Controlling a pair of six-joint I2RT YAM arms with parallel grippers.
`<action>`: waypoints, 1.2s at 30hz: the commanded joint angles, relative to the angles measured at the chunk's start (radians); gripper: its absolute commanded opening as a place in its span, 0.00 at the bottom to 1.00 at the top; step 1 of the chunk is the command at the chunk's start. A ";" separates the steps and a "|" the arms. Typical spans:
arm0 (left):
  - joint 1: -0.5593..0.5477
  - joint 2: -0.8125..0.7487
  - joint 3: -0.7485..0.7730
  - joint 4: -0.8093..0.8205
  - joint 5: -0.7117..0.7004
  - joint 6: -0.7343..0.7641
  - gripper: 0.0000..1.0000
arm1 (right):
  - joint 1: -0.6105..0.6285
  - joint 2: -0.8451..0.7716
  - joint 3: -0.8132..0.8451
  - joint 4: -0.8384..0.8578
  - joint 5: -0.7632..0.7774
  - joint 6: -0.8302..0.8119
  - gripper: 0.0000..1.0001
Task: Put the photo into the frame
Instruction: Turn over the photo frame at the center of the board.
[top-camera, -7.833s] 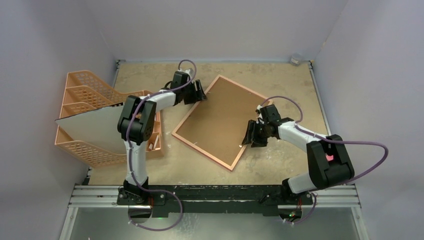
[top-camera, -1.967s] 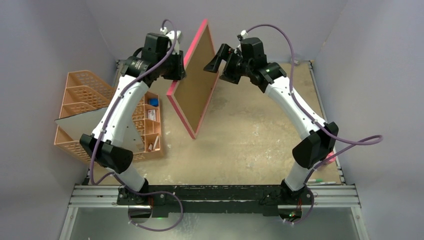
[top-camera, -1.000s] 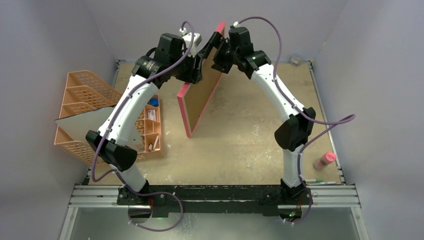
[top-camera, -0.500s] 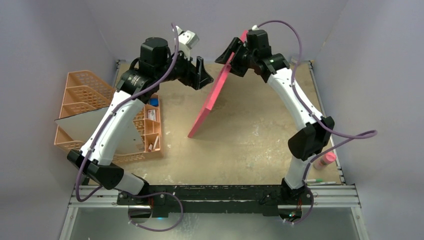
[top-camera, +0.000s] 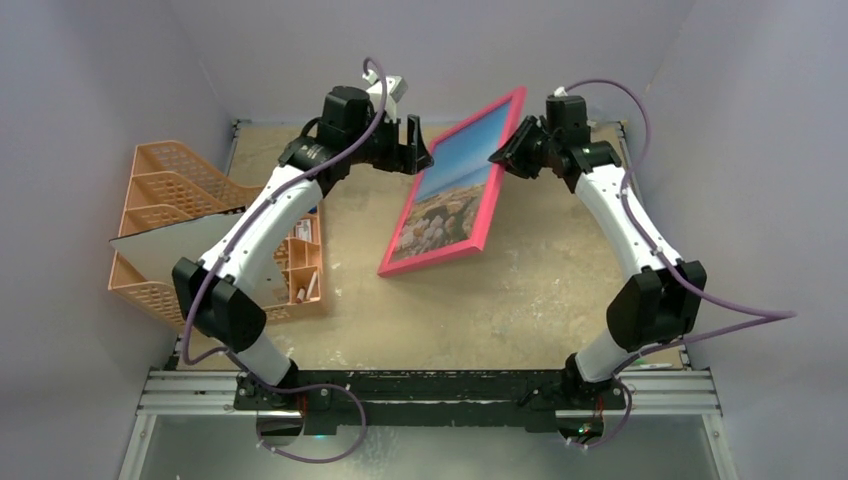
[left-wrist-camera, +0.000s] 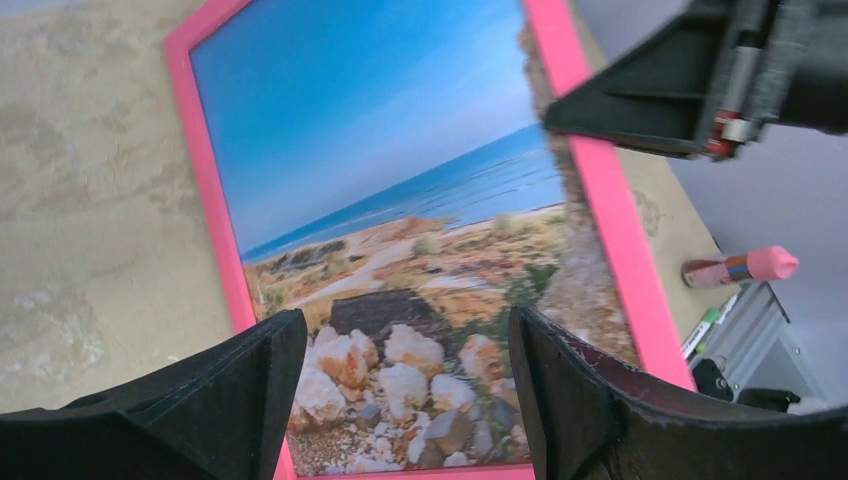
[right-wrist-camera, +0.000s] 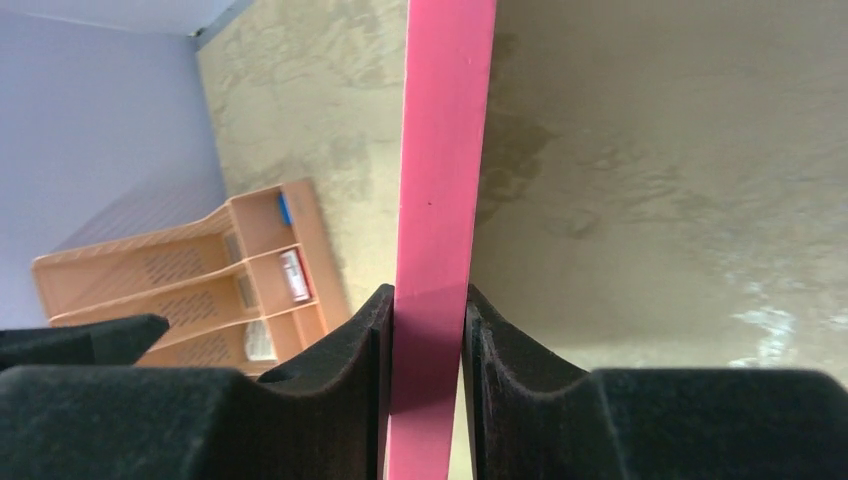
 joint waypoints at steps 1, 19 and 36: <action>0.040 0.048 -0.056 0.057 -0.075 -0.142 0.76 | -0.058 -0.086 -0.122 0.146 -0.098 -0.106 0.31; 0.134 0.265 -0.368 0.206 -0.188 -0.235 0.76 | -0.342 -0.121 -0.779 0.838 -0.565 -0.125 0.37; 0.165 0.408 -0.358 0.317 -0.083 -0.200 0.76 | -0.368 0.008 -0.764 0.634 -0.165 -0.201 0.81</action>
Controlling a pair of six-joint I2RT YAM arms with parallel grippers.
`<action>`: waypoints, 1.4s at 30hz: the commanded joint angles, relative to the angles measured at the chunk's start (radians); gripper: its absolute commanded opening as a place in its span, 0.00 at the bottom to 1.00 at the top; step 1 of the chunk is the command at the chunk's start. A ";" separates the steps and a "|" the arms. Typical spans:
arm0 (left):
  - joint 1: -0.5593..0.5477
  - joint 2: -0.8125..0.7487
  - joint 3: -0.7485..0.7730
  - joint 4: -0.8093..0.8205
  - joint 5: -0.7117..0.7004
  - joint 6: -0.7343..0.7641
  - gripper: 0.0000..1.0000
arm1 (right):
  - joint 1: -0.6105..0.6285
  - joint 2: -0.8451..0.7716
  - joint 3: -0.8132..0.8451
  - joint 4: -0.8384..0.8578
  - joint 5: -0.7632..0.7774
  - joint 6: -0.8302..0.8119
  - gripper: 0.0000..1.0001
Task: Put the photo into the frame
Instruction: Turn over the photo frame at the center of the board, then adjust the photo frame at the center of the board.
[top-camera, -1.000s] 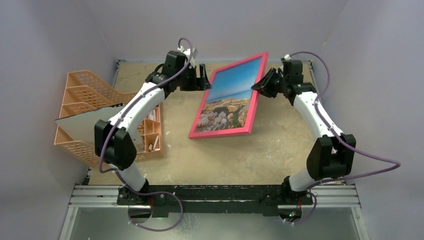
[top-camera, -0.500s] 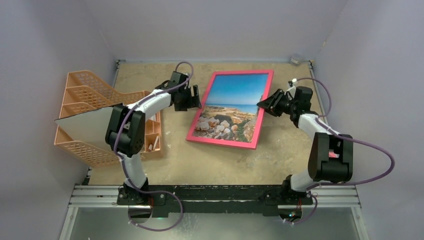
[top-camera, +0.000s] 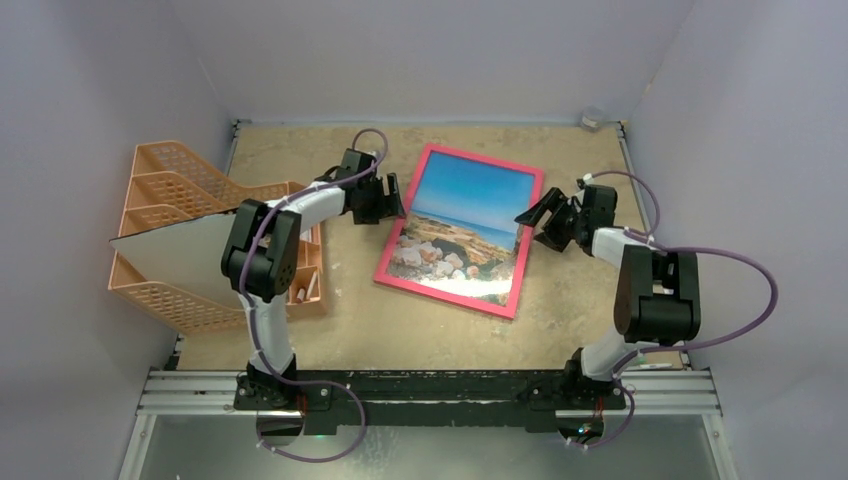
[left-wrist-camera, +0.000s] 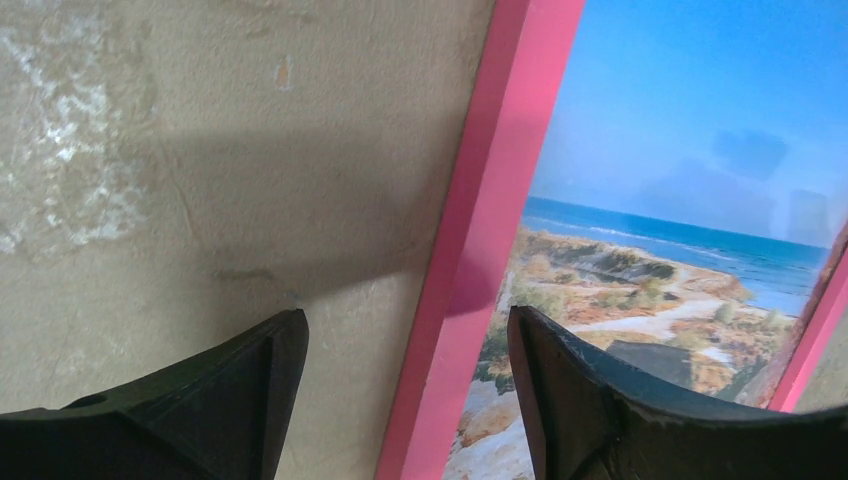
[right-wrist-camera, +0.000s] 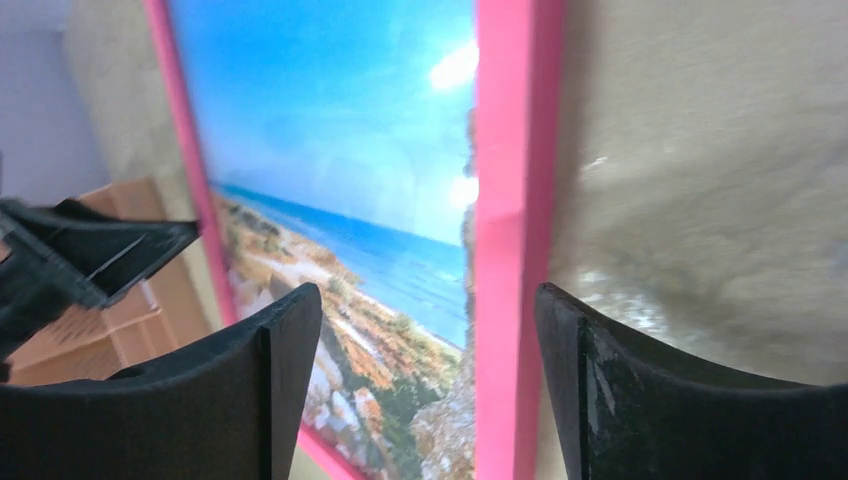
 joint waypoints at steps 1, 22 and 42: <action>0.011 0.042 0.041 0.039 0.033 0.020 0.76 | -0.007 0.015 0.069 -0.079 0.167 -0.046 0.82; 0.012 0.040 -0.036 0.032 0.314 0.009 0.50 | 0.013 0.226 0.147 -0.056 0.001 -0.051 0.68; 0.027 -0.214 -0.207 -0.117 -0.110 -0.035 0.61 | 0.046 0.338 0.511 -0.374 0.280 -0.056 0.72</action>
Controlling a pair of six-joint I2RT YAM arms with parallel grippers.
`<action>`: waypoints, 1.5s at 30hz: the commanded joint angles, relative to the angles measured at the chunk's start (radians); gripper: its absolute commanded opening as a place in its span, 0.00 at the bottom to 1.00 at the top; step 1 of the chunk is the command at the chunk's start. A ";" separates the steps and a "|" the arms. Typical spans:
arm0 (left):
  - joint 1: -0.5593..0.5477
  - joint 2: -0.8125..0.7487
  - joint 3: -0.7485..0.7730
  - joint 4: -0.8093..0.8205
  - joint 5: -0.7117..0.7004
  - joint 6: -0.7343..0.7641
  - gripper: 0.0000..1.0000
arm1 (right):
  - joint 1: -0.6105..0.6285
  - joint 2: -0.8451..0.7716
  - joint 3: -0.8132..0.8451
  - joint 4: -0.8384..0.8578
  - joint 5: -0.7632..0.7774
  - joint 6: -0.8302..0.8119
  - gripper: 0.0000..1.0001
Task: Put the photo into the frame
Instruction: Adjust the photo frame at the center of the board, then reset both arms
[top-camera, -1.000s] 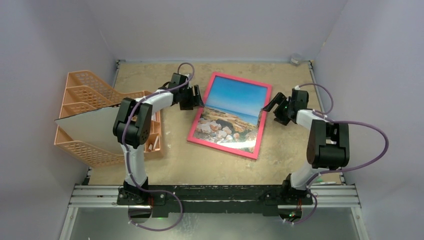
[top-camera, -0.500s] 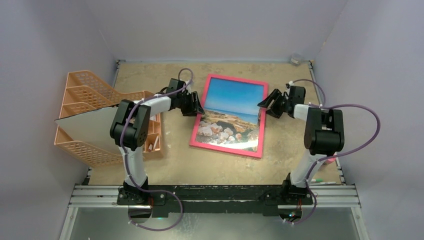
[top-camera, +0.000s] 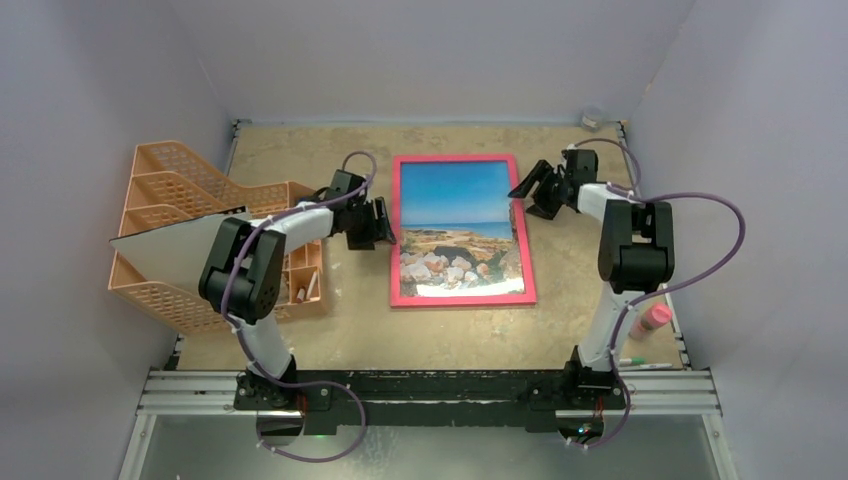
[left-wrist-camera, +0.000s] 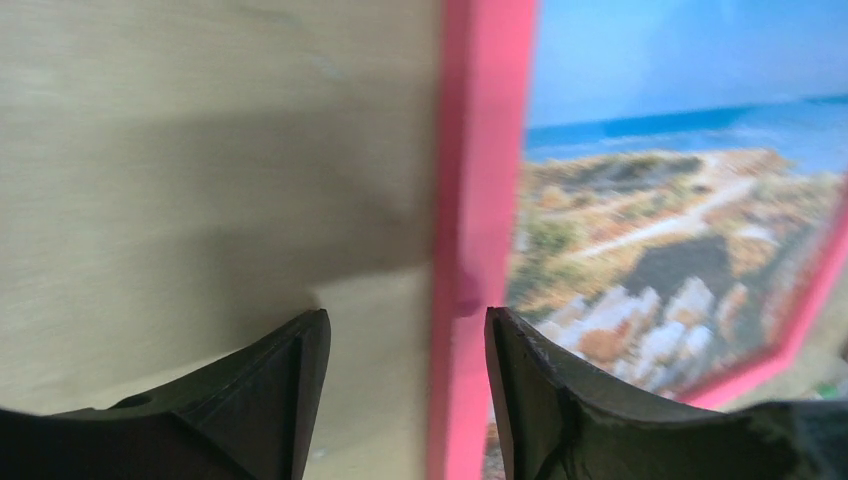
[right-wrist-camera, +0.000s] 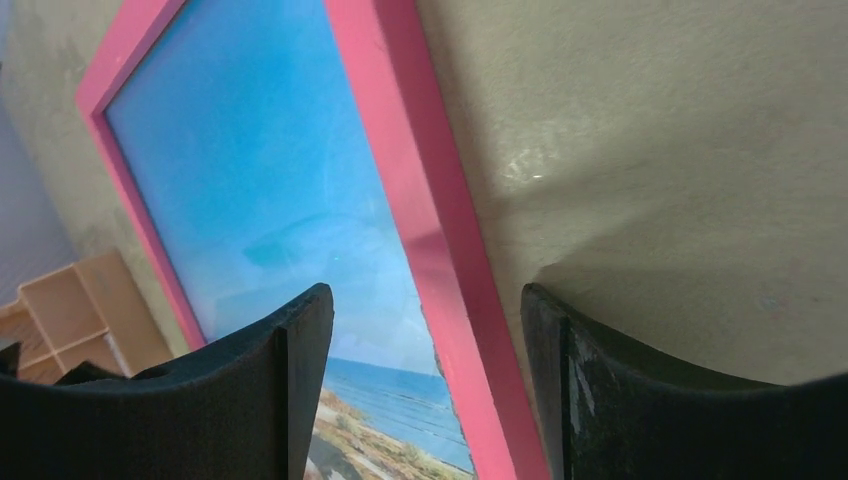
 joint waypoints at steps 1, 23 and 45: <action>0.035 -0.054 0.067 -0.152 -0.222 0.029 0.62 | -0.004 -0.056 0.084 -0.253 0.251 -0.008 0.73; 0.013 -0.585 0.377 -0.513 -0.444 0.059 0.72 | -0.001 -0.981 -0.060 -0.636 0.635 0.009 0.97; 0.014 -1.051 0.457 -0.839 -0.522 0.092 0.82 | -0.002 -1.443 0.301 -1.131 0.946 0.073 0.99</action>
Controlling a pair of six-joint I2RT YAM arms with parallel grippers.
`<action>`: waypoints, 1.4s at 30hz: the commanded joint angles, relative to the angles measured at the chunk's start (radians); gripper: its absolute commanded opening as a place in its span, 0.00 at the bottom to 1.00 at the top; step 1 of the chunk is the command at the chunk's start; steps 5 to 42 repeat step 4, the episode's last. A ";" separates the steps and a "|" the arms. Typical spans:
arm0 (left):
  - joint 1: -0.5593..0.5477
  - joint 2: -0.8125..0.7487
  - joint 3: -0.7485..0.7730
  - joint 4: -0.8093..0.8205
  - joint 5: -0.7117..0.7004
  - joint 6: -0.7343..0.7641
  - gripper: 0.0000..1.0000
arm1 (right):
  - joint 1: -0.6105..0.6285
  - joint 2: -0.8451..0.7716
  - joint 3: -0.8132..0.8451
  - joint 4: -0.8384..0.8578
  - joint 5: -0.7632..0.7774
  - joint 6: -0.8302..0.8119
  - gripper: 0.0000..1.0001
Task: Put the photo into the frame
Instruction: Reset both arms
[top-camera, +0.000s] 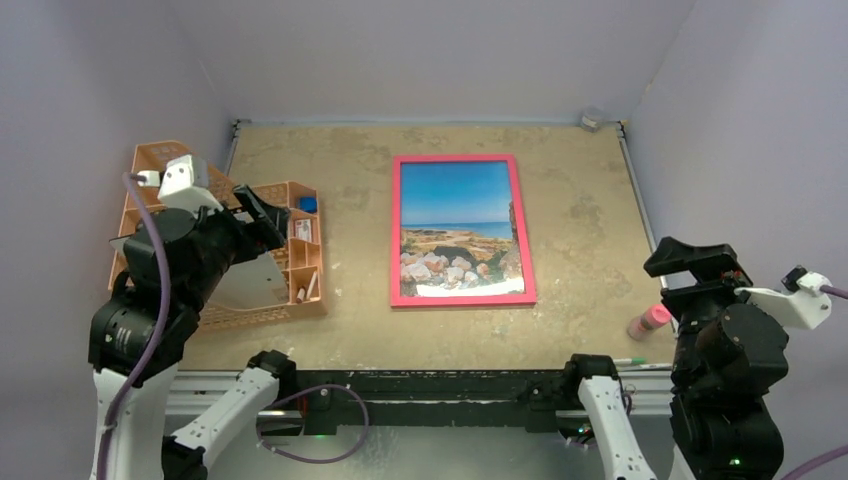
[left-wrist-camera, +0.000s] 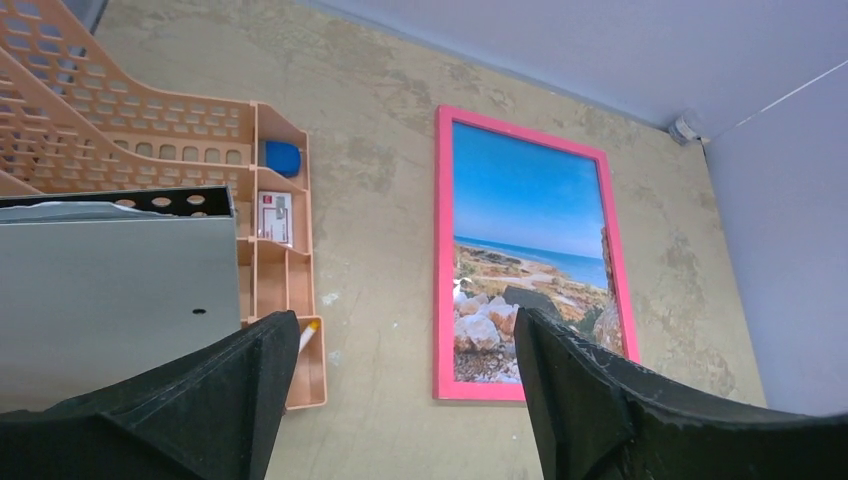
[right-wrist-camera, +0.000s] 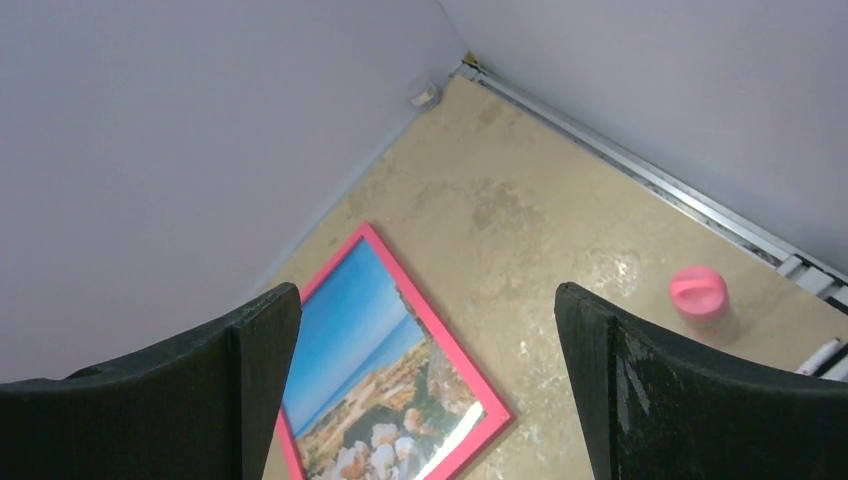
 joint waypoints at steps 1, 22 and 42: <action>-0.001 -0.019 0.059 -0.074 -0.016 0.039 0.83 | -0.001 0.029 0.039 -0.094 0.047 0.016 0.99; -0.001 -0.014 0.066 -0.095 -0.016 0.042 0.85 | -0.001 0.024 0.026 -0.089 0.046 0.019 0.99; -0.001 -0.014 0.066 -0.095 -0.016 0.042 0.85 | -0.001 0.024 0.026 -0.089 0.046 0.019 0.99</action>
